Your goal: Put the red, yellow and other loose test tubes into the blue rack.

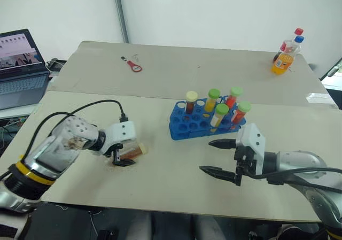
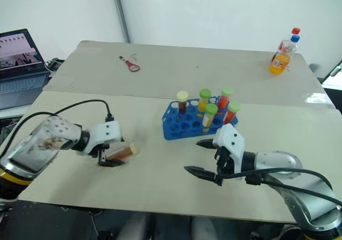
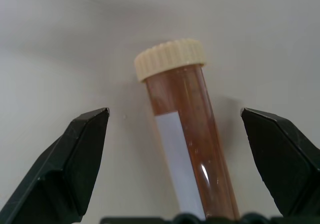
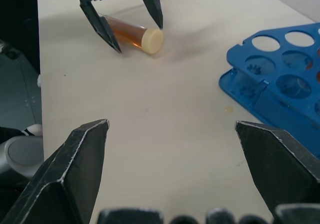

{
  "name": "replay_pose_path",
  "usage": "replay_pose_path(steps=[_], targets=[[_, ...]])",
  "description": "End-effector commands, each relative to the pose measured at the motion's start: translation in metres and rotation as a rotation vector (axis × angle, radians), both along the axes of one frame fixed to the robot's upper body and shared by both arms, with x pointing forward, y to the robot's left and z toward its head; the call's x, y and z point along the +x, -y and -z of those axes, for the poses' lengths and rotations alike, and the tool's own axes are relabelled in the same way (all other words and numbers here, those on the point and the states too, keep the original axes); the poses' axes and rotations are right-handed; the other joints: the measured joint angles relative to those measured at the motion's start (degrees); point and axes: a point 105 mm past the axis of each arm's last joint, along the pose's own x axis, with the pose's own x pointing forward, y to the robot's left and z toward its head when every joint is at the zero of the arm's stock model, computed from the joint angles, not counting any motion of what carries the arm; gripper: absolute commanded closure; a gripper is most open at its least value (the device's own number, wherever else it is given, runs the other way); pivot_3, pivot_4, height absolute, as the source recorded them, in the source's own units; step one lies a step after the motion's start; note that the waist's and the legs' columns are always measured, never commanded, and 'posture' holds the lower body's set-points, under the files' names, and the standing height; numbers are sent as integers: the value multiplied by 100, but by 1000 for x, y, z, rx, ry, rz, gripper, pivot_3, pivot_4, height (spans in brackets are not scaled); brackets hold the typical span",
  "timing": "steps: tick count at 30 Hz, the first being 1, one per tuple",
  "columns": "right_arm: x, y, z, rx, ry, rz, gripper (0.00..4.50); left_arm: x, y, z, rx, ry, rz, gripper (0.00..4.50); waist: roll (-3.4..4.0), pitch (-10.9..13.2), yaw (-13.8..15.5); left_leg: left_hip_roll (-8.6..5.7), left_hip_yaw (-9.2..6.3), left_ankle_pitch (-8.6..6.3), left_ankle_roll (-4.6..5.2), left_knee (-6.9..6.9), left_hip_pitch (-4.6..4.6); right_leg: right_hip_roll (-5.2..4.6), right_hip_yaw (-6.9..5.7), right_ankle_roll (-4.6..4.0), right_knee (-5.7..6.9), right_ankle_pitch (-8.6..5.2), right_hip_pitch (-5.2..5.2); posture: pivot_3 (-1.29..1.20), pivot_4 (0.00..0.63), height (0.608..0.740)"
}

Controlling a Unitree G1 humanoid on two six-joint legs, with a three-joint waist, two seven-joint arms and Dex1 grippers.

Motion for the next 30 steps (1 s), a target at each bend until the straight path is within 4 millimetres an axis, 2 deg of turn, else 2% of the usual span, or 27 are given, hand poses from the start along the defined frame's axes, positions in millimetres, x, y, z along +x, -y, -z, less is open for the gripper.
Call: replay_pose_path(steps=[1, 4, 7, 12, 13, 17, 21, 25, 27, 30], targets=[[-10, -7, -7, 28, 26, -19, 34, 4, 3, -2, 47, 22, -12, 0, 0, 0, -5, 0, -1, 0, 0, 0, 0, 0, -1, 0, 0, 0, 0, 0, 150, 701], [-16, -6, -6, 42, 12, -6, 34, 12, 8, -10, 69, 44, -9, 0, 0, 0, 10, -1, -6, 1, 0, 4, 1, 1, -1, 1, 2, -1, 4, 0, 150, 701], [-19, -4, -4, 47, -1, 8, 0, 16, 10, -15, 83, 42, 5, 808, -2, 1, 2, -1, -7, 1, 1, 14, 1, 2, -1, 2, 4, -1, 6, 0, 150, 701], [-19, -4, -10, 70, -6, 25, 0, 6, 9, -15, 113, 9, 63, 3241, -2, 1, -36, 0, -8, 1, 1, 10, 1, 2, -1, 2, 6, -1, 4, 0, 150, 701], [-19, -4, -11, 73, -7, 27, 0, 4, 8, -15, 117, 4, 72, 3593, -2, 1, -36, 0, -9, 1, 1, 9, 1, 2, -1, 2, 6, -1, 3, 0, 150, 701], [-16, -2, -15, 71, -5, 34, 0, 2, 6, -18, 118, 4, 85, 3634, -3, 1, -26, 0, -10, 1, 1, 11, 0, 2, -1, 2, 6, -1, 4, 0, 150, 701], [-14, 0, -17, 58, 1, 40, 0, 6, 8, -33, 77, 31, 110, 3634, -3, 1, -4, -2, -10, 1, 1, 13, -2, 0, -1, 2, 5, -1, 5, 0, 150, 701], [-8, 9, -26, 14, 106, 76, 0, 15, 45, -91, -312, 148, 211, 3634, -5, 3, 58, -2, -12, 1, 1, 18, -6, 0, -4, 2, 7, -1, 4, 0, 150, 701], [-7, 12, -30, 7, 164, 95, 0, 19, 63, -115, -491, 193, 212, 3634, -11, 3, 92, -2, -20, 1, 1, 35, -16, 0, -11, 3, 8, -1, 4, 0, 150, 701], [-13, 17, -30, 14, 141, 108, 0, 26, 89, -142, -737, 223, 169, 3634, -10, 3, 103, -6, -29, 1, 2, 48, -27, -3, -15, 6, 8, -2, 7, 0, 150, 701]])
